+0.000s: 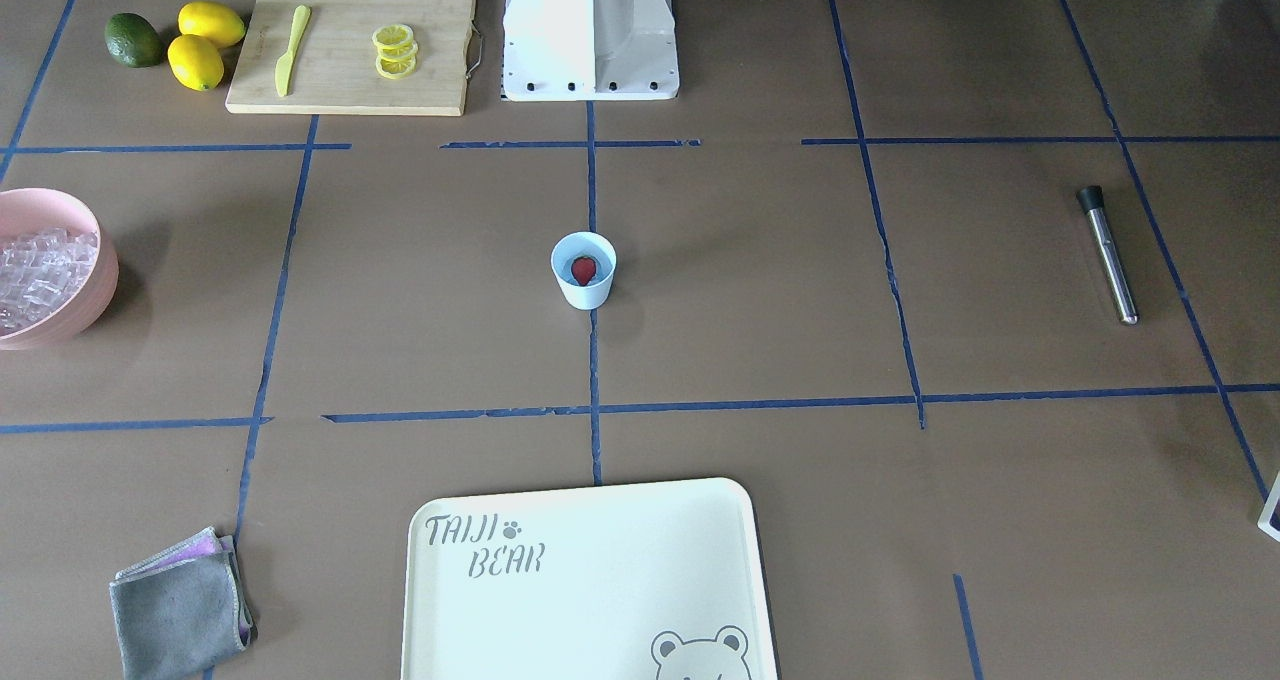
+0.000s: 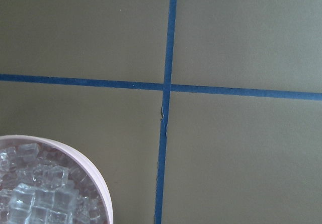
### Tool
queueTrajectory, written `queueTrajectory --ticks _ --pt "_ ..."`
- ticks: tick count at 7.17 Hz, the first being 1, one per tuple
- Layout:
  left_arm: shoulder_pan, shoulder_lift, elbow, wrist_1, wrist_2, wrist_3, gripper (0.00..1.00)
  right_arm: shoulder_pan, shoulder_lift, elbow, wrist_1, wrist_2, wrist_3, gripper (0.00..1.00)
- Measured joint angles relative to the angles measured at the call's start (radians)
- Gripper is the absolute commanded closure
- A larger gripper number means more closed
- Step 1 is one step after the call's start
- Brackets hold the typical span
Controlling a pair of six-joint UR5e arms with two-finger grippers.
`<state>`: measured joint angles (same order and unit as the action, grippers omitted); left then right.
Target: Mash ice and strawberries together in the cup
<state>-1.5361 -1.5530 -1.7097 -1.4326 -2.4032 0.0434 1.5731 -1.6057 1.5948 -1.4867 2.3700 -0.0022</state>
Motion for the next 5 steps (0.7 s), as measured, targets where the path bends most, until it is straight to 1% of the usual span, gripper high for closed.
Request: queueTrajectory --ticks 2,3,4,5 --pt "0.003 0.002 -0.003 0.005 0.013 0.03 0.0 0.03 0.001 0.018 -0.006 -0.007 0.002 0.0" --pt "0.005 0.006 -0.008 0.009 0.024 0.037 0.0 0.018 0.0 0.028 -0.008 -0.017 0.0 0.0" --pt "0.004 0.01 -0.011 0.023 0.038 0.048 0.0 -0.003 0.001 0.041 -0.032 -0.02 -0.001 0.0" --pt "0.002 0.009 -0.011 0.061 0.047 0.07 0.0 -0.023 0.007 0.072 -0.104 -0.029 -0.01 0.0"
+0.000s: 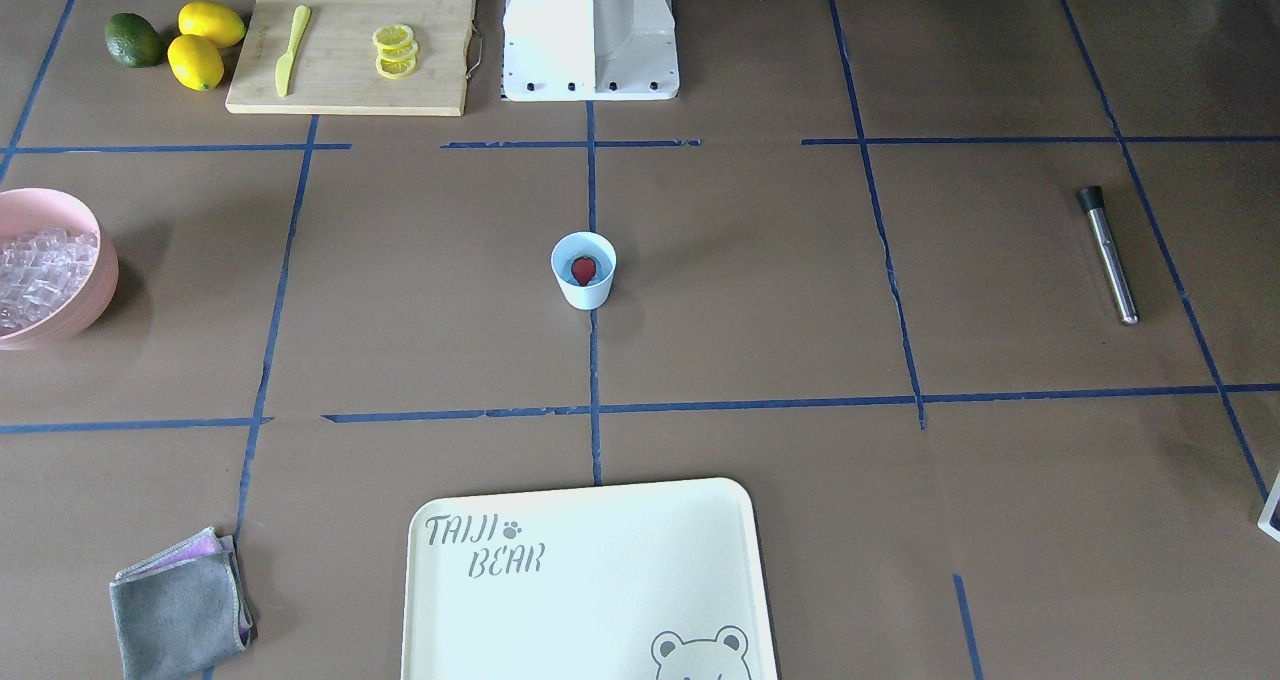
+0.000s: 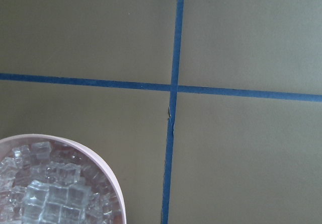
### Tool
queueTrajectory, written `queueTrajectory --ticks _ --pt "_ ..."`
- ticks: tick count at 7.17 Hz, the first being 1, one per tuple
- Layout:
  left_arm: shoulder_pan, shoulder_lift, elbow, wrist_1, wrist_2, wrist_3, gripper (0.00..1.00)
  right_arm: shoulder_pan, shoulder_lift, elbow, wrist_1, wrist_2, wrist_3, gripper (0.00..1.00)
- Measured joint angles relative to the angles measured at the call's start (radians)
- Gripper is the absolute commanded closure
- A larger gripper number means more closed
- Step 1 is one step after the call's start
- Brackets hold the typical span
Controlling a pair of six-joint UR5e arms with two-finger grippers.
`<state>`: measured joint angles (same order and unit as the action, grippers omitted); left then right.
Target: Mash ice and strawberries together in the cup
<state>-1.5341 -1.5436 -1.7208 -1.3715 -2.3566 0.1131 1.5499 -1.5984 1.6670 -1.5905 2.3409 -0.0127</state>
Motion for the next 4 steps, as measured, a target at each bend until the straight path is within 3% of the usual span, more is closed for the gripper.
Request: queueTrajectory --ticks 2,4 --pt "-0.003 -0.003 -0.002 0.056 0.002 0.031 0.0 -0.002 0.011 0.05 -0.148 -0.028 -0.106 0.0" --pt "-0.003 -0.004 -0.005 0.059 0.002 0.036 0.0 0.006 0.003 0.06 -0.213 -0.038 -0.177 0.0"
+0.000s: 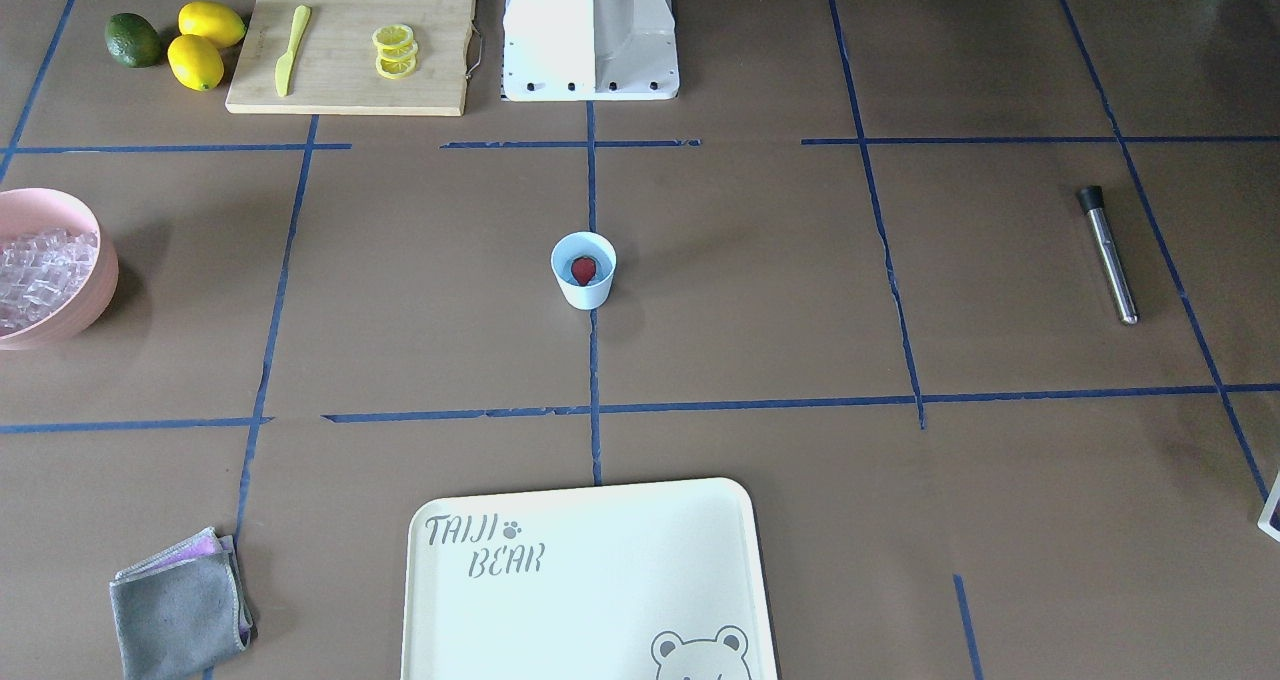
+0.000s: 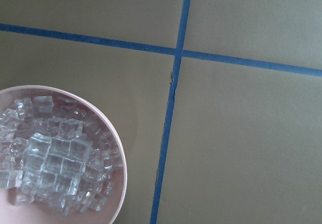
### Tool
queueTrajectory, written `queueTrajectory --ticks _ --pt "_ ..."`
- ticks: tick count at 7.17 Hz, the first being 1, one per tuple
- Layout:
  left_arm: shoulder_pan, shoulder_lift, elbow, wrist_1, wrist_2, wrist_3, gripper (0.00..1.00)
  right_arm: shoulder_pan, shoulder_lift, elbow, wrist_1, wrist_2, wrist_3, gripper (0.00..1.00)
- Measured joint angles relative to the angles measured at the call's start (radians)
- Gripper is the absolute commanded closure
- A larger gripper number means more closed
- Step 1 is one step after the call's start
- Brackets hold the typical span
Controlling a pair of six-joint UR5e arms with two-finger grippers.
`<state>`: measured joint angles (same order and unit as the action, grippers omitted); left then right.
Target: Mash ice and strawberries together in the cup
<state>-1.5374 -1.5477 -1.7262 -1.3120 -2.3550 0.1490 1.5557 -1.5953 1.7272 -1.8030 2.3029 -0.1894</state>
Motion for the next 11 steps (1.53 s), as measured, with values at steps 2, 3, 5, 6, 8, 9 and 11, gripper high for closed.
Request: queueTrajectory --ticks 2,3,5,6,8,9,11 --pt "0.0 0.009 -0.014 -0.018 0.0 0.001 0.0 0.001 -0.015 0.002 -0.01 0.006 -0.012 0.0" --pt "0.0 0.013 -0.018 -0.025 -0.001 0.001 0.0 0.001 -0.018 0.002 -0.011 0.01 -0.012 0.0" --pt "0.002 0.013 -0.023 -0.032 -0.002 -0.002 0.0 0.001 -0.02 0.002 -0.01 0.015 -0.01 0.0" --pt "0.003 0.01 -0.016 -0.031 -0.001 -0.003 0.0 0.001 -0.02 0.002 -0.007 0.016 -0.008 0.0" --pt "0.003 0.015 -0.004 -0.029 0.0 -0.002 0.0 0.001 -0.017 0.002 -0.003 0.017 0.0 0.0" --pt "0.003 0.018 -0.003 -0.028 0.0 -0.001 0.0 0.001 -0.016 0.001 -0.003 0.017 0.002 0.0" --pt "0.0 0.02 0.004 -0.027 -0.001 0.0 0.0 0.001 -0.014 -0.002 -0.003 0.017 0.003 0.0"
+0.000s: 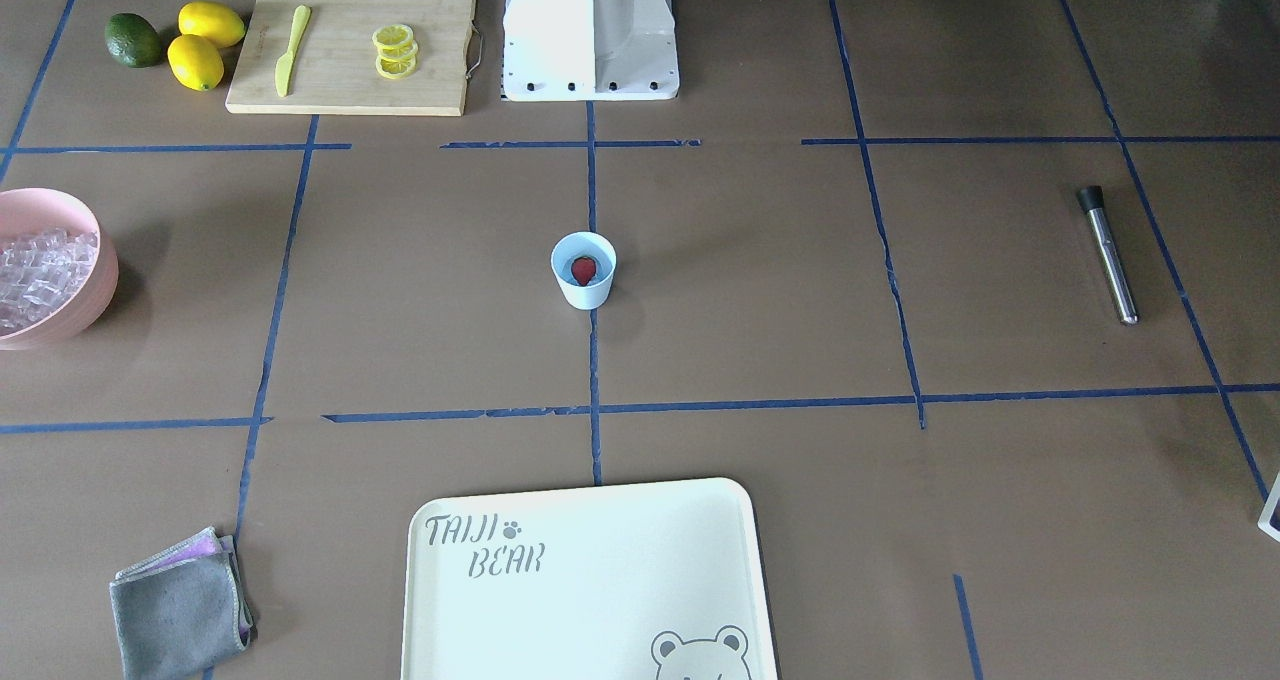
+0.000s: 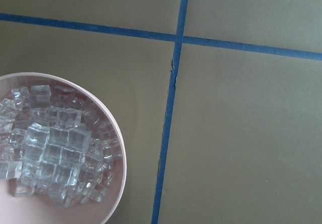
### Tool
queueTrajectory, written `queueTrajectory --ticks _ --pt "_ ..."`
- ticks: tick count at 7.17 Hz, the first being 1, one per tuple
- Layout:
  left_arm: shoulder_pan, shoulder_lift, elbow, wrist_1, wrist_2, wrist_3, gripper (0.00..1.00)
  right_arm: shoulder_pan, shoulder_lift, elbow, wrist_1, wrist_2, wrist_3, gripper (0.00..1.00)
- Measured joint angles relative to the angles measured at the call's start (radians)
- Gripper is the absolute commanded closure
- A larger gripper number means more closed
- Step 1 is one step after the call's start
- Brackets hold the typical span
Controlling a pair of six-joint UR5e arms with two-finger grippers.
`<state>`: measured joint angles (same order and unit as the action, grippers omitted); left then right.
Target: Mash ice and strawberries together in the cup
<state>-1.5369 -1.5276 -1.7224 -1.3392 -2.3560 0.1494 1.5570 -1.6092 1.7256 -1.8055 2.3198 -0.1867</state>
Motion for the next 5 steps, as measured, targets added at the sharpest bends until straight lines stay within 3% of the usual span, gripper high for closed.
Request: queueTrajectory --ticks 5 --pt "-0.065 0.025 -0.012 -0.002 0.001 0.0 0.0 0.0 0.0 0.001 0.0 0.016 0.0 0.0"
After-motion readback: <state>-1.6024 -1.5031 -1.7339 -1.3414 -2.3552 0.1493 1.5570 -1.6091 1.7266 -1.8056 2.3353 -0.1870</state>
